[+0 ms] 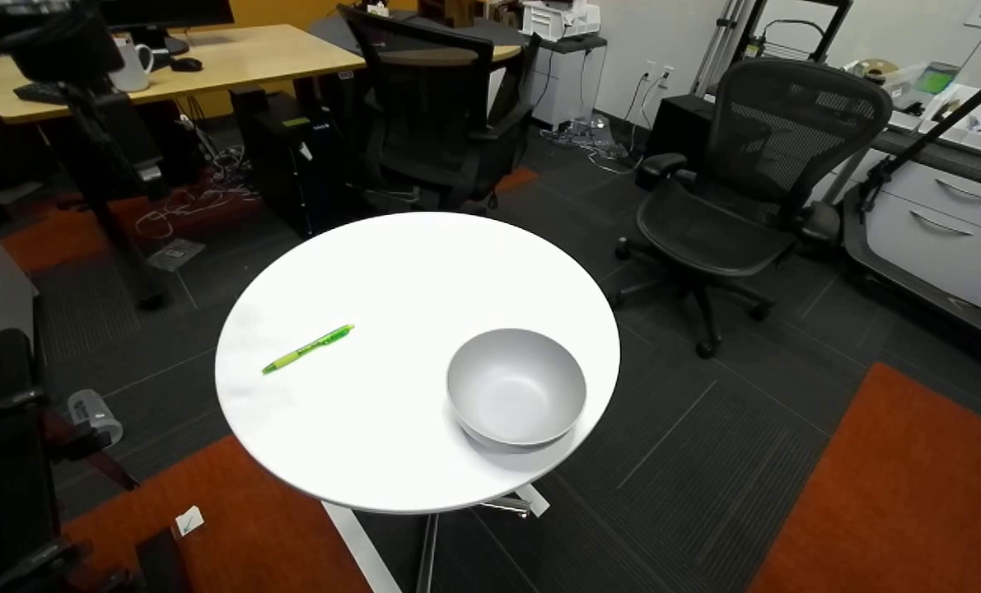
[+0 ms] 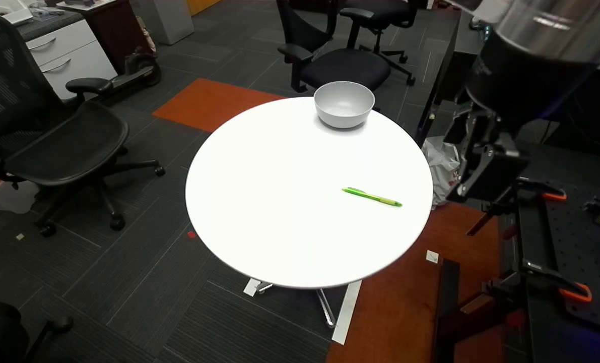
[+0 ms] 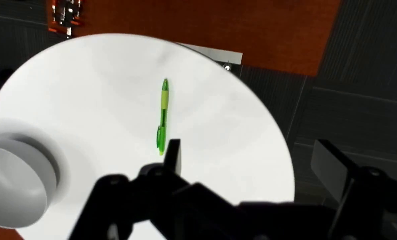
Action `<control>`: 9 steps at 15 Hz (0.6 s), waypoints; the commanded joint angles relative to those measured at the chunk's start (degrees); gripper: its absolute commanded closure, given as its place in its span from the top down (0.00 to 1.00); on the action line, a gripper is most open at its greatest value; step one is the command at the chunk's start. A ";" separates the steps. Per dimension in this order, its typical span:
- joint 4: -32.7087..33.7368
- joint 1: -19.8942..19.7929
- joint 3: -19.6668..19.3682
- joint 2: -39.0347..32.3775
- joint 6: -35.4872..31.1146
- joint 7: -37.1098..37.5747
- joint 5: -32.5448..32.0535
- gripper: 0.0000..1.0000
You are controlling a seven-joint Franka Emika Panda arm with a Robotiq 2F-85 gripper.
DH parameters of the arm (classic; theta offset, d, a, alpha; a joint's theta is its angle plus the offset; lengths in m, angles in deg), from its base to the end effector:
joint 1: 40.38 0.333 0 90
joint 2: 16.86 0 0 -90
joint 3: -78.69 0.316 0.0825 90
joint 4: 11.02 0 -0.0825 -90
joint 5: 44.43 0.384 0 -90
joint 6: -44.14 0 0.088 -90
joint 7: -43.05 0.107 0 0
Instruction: Put the green pen inside the grey bowl
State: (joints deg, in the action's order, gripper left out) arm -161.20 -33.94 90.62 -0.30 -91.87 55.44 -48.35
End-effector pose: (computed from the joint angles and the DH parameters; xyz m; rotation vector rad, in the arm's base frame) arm 0.3962 0.1281 0.3486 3.0375 0.2213 0.0933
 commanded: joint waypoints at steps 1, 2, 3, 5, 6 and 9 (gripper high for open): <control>-4.92 -4.19 -0.35 -3.07 -12.86 6.83 -5.77 1.00; -5.71 -5.64 -0.52 -4.93 -16.76 8.59 -7.55 1.00; -6.07 -7.23 -0.37 -6.71 -19.89 10.86 -10.00 1.00; -5.93 -10.56 -0.05 -10.93 -25.63 16.11 -16.61 1.00; -5.47 -12.27 0.24 -13.13 -27.88 19.00 -20.08 1.00; -3.28 -14.98 -0.77 -18.49 -30.29 28.11 -31.26 1.00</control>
State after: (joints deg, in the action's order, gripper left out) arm -167.15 -46.36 90.08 -13.52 -119.57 76.05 -71.54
